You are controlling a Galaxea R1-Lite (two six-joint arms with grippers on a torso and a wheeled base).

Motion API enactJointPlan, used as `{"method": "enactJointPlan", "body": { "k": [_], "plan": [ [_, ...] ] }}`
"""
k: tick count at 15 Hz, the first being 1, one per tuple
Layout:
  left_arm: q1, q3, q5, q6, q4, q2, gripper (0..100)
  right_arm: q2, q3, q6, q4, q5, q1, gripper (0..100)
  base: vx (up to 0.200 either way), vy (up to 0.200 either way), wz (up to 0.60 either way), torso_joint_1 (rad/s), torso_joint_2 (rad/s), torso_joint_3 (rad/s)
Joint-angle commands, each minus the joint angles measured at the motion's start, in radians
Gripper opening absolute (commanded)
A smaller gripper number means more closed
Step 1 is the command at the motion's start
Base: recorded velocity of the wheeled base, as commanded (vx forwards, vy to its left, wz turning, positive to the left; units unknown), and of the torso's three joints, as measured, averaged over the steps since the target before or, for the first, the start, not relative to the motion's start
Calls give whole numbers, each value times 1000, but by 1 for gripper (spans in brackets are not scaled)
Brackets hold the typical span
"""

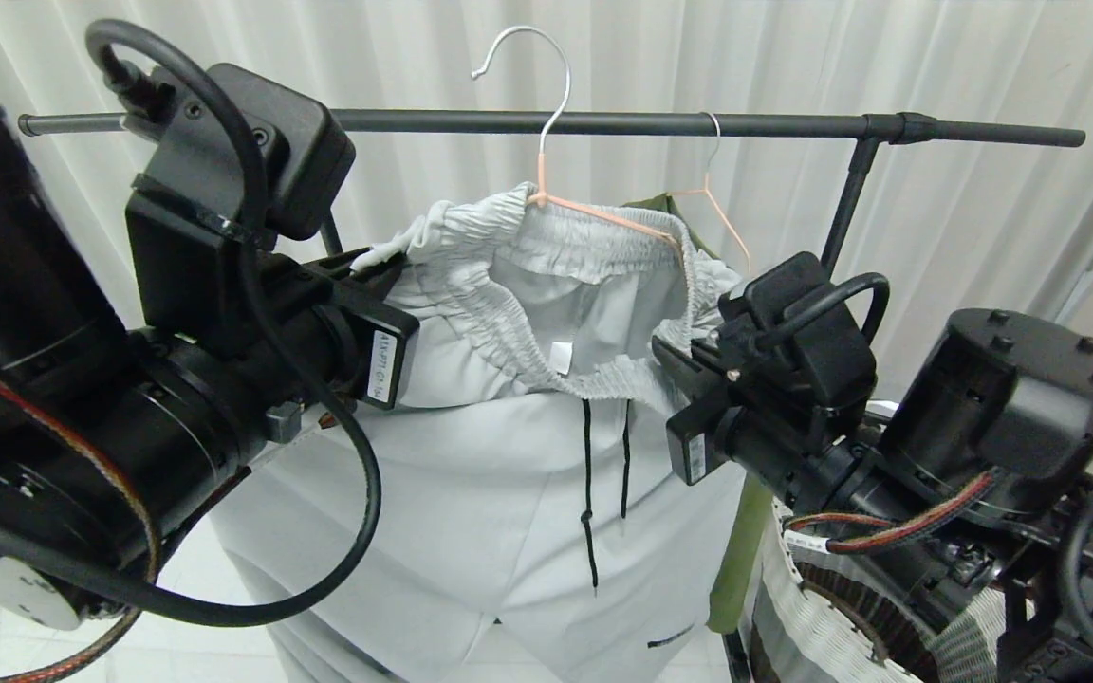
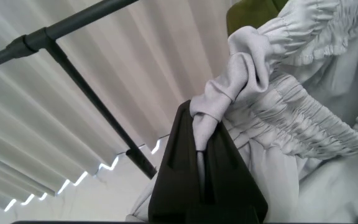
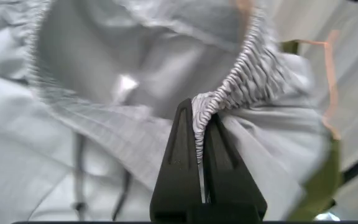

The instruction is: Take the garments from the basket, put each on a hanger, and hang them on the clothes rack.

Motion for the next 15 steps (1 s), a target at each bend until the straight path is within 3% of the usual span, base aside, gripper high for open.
{"method": "enactJointPlan", "body": {
  "k": [1,7,8,11,15],
  "plan": [
    [-12,-5,3,-1,-1,10,0,40,-15,-1,-2,1,29,0,0,0,0,0,0,0],
    [-12,-19,3,-3,-1,10,0,71,-44,-1,-2,-4,82,0,0,0,0,0,0,0],
    [-12,-19,2,-3,-1,6,0,70,-42,-1,-2,-6,82,100,0,0,0,0,0,0],
    [-12,-16,-4,-1,-2,-5,0,40,-4,-2,-2,-6,80,100,0,0,0,0,0,0],
    [-12,38,-58,10,-2,-53,0,-64,134,-8,-2,-2,40,100,0,0,0,0,0,0]
  ]
}}
